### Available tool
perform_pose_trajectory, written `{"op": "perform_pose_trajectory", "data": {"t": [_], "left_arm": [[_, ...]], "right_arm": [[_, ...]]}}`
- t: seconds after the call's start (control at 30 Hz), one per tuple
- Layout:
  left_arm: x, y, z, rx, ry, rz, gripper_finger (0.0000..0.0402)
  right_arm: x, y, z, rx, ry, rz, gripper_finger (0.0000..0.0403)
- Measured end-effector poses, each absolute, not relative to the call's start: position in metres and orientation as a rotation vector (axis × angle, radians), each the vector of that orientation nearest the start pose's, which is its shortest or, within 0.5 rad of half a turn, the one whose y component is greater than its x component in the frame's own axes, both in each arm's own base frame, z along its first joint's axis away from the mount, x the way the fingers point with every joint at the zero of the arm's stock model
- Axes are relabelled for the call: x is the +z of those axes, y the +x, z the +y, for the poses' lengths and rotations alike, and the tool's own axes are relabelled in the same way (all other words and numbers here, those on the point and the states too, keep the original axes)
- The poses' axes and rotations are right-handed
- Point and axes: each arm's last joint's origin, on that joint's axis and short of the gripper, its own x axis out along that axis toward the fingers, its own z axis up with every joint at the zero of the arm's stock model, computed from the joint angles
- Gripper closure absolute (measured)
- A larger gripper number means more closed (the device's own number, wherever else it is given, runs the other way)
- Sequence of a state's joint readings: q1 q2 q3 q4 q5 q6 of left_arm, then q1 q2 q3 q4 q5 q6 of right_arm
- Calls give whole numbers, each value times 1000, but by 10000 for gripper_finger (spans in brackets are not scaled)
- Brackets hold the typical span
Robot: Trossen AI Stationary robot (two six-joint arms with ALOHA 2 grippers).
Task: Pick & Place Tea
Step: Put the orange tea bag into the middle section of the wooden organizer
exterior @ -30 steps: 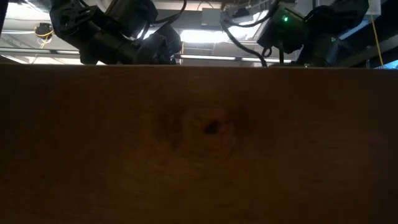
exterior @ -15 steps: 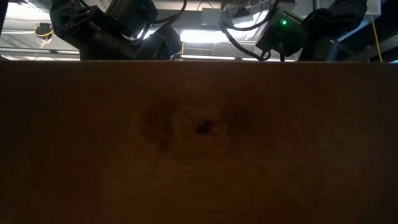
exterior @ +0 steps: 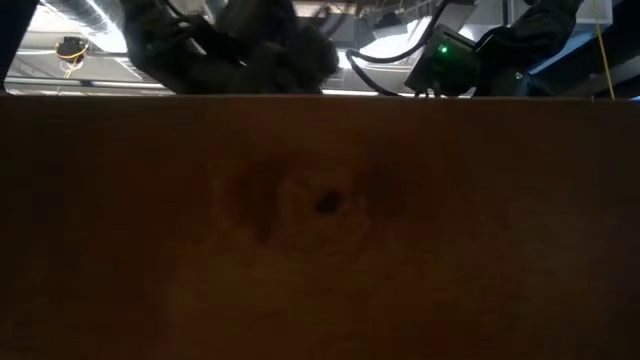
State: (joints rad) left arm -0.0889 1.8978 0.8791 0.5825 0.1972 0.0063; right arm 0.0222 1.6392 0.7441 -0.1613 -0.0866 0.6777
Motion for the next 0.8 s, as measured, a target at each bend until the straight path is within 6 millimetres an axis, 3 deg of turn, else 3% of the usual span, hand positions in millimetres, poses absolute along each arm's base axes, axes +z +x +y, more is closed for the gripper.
{"op": "perform_pose_trajectory", "data": {"t": [0.3,0.8], "left_arm": [[118,403,-45,-417,-34,534,400],[110,412,-44,-287,0,584,400]], "right_arm": [[129,285,9,-260,643,1051,223],[129,286,9,-255,645,1046,223]]}}
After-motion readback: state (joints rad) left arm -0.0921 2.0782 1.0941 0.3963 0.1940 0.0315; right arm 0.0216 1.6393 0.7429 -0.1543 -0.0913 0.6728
